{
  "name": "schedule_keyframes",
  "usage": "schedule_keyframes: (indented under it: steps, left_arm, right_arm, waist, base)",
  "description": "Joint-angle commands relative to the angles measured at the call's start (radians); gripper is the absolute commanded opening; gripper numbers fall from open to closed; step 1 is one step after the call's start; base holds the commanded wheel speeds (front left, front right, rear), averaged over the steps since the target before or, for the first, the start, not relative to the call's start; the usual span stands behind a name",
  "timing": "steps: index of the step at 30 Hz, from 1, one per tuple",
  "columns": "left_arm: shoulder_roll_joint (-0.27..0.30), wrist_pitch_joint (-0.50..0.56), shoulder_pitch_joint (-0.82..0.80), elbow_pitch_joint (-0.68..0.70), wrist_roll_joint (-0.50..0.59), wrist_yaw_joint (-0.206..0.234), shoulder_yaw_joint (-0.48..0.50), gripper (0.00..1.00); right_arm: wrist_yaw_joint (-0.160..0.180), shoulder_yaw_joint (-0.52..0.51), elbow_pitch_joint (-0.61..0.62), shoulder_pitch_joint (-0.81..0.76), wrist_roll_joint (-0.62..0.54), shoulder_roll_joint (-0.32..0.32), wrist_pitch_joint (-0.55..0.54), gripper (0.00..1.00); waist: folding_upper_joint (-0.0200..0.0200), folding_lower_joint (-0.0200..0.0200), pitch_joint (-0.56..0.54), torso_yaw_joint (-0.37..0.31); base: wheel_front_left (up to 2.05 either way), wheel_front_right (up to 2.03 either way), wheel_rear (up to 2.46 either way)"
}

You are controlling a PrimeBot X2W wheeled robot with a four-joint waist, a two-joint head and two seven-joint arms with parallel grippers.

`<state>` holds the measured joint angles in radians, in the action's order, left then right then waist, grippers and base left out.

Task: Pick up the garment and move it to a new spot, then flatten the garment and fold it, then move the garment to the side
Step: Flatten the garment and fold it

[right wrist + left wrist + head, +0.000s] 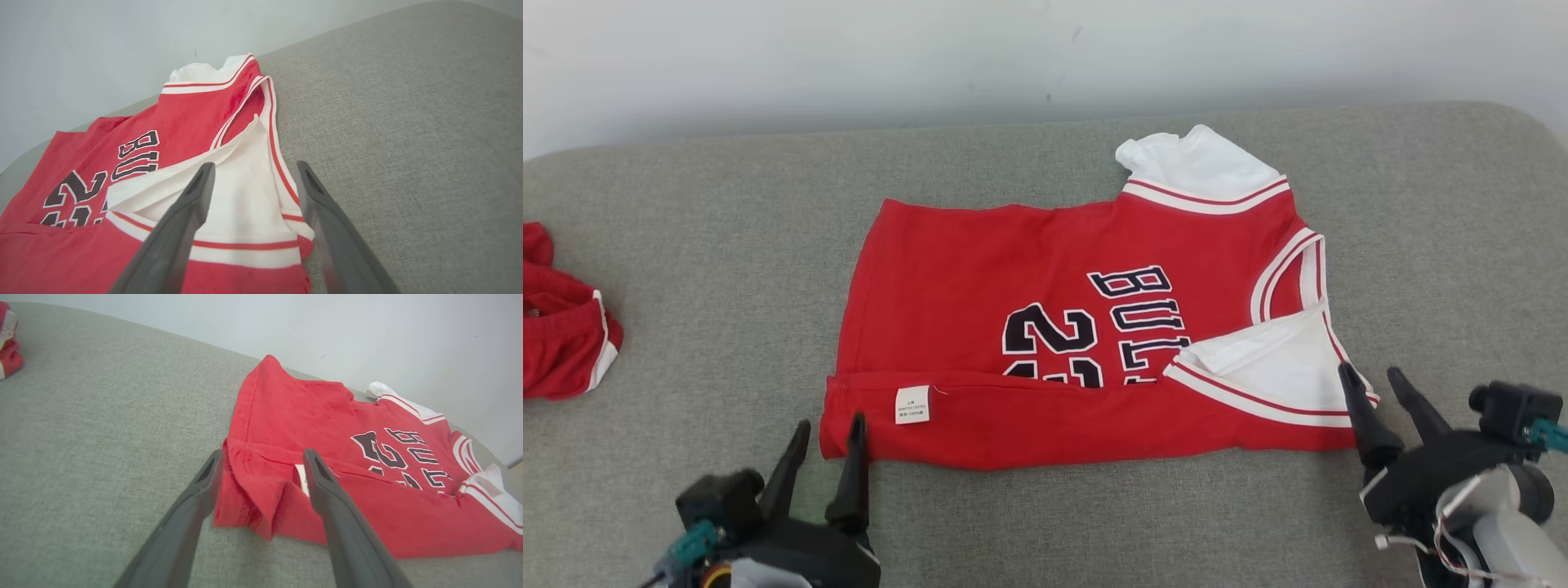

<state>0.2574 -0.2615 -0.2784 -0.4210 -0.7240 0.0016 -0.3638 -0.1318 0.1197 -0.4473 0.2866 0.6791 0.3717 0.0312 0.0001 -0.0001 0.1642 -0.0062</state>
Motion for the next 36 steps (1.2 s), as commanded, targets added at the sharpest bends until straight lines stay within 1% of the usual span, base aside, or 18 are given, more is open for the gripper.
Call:
schedule_keyframes:
  steps: [1,6,9,14,16,17,18,19,20,24,27,30,36]
  left_arm:
    - [0.0,-0.003,0.04,0.022,0.013,0.011,-0.002,1.0]
    - [-0.001,0.005,0.065,0.028,0.002,0.025,-0.005,1.0]
    - [0.006,0.007,0.04,-0.004,0.007,0.035,0.005,1.0]
    - [-0.01,0.028,-0.004,-0.081,-0.015,0.021,0.002,1.0]
    - [-0.013,0.03,-0.014,-0.097,-0.017,0.015,0.001,1.0]
    - [-0.017,0.031,-0.024,-0.114,-0.021,0.01,0.001,1.0]
    - [-0.026,0.032,-0.032,-0.131,-0.031,0.004,0.003,0.59]
    - [-0.033,0.032,-0.039,-0.145,-0.038,-0.004,0.004,0.21]
    - [-0.035,0.03,-0.047,-0.16,-0.043,-0.011,0.006,0.0]
    - [-0.046,0.018,-0.052,-0.211,-0.05,-0.028,0.01,0.0]
    - [-0.044,0.01,-0.022,-0.22,-0.046,-0.039,0.016,0.0]
    - [-0.043,0.003,0.022,-0.206,-0.041,-0.042,0.02,0.0]
    - [-0.043,-0.001,0.142,-0.126,-0.032,-0.018,0.031,0.0]
  right_arm:
    - [0.002,0.007,0.023,-0.043,0.002,0.016,0.008,1.0]
    - [0.002,0.005,0.048,-0.105,-0.026,0.033,0.008,1.0]
    - [0.002,0.014,0.035,-0.1,-0.042,0.014,-0.004,1.0]
    - [0.002,0.02,-0.024,-0.058,-0.06,-0.012,-0.01,1.0]
    - [0.002,0.027,-0.035,-0.051,-0.064,-0.017,-0.009,0.98]
    - [0.002,0.031,-0.044,-0.041,-0.066,-0.023,-0.003,0.41]
    - [0.002,0.035,-0.051,-0.032,-0.064,-0.028,0.005,0.0]
    - [0.002,0.036,-0.06,-0.024,-0.062,-0.032,0.013,0.0]
    - [0.002,0.039,-0.068,-0.018,-0.061,-0.036,0.019,0.0]
    - [0.002,0.048,-0.089,-0.009,-0.047,-0.047,0.055,0.0]
    - [0.002,0.044,-0.083,-0.041,-0.022,-0.05,0.08,0.0]
    - [0.002,0.039,-0.043,-0.101,-0.002,-0.042,0.091,0.0]
    - [0.002,-0.006,0.087,-0.258,0.018,-0.04,0.06,0.0]
  waist:
    - [-0.0001,0.0001,0.007,-0.002]
    - [-0.0001,0.0001,0.024,-0.013]
    - [-0.0001,0.0001,0.035,-0.022]
    - [-0.0001,0.0001,0.053,-0.027]
    - [-0.0001,0.0001,0.055,-0.026]
    - [-0.0001,0.0001,0.058,-0.026]
    - [-0.0001,0.0001,0.06,-0.026]
    - [-0.0001,0.0001,0.061,-0.027]
    - [-0.0001,0.0001,0.061,-0.028]
    - [-0.0001,0.0001,0.04,-0.029]
    - [-0.0001,0.0001,0.008,-0.026]
    - [-0.0001,0.0001,-0.026,-0.021]
    - [-0.0001,0.0001,-0.07,-0.019]
  base:
    - [0.0,0.0,0.0]
    - [0.0,0.0,0.0]
    - [0.0,0.0,0.0]
    - [0.0,0.0,0.0]
    - [0.0,0.0,0.0]
    - [0.0,0.0,0.0]
    - [0.0,0.0,0.0]
    - [0.0,0.0,0.0]
    - [0.0,0.0,0.0]
    - [0.0,0.0,0.0]
    - [0.0,0.0,0.0]
    - [0.0,0.0,0.0]
    - [0.0,0.0,0.0]
